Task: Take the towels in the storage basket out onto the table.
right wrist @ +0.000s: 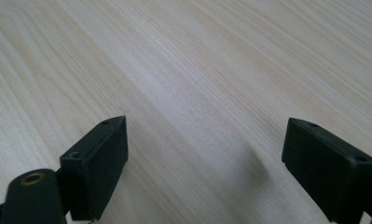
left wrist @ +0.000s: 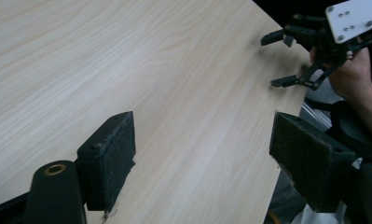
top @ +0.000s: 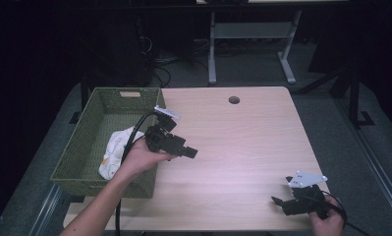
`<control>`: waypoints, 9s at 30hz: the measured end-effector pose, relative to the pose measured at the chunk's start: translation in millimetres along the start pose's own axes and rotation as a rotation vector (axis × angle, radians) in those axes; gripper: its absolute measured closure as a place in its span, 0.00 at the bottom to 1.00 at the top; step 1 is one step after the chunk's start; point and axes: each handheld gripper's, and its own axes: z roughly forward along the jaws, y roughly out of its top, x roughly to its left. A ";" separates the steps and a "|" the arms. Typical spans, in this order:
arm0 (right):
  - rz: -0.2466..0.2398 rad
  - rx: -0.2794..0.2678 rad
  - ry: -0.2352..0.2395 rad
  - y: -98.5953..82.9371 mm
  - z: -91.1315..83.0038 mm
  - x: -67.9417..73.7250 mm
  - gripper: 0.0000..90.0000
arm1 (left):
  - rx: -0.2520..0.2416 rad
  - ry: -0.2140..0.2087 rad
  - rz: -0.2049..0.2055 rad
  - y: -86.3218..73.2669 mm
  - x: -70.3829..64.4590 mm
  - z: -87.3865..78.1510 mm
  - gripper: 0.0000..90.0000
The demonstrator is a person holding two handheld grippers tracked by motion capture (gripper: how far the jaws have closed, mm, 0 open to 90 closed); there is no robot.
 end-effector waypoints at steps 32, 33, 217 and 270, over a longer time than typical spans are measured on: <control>-0.012 0.004 0.003 1.3 1.0 2.6 0.16 | -0.098 0.054 -0.182 -41.2 61.9 -75.6 0.32; -0.012 0.004 0.003 1.2 0.9 2.6 0.16 | -0.094 0.063 -0.189 -43.2 63.9 -77.4 0.32; 0.015 -0.070 -0.059 -3.0 -15.6 -4.4 0.16 | -0.092 0.118 -0.177 -5.4 41.3 -101.9 0.84; 0.045 -0.106 -0.064 -3.1 -19.1 -1.5 0.16 | 0.028 0.034 -0.081 52.3 12.1 27.3 0.84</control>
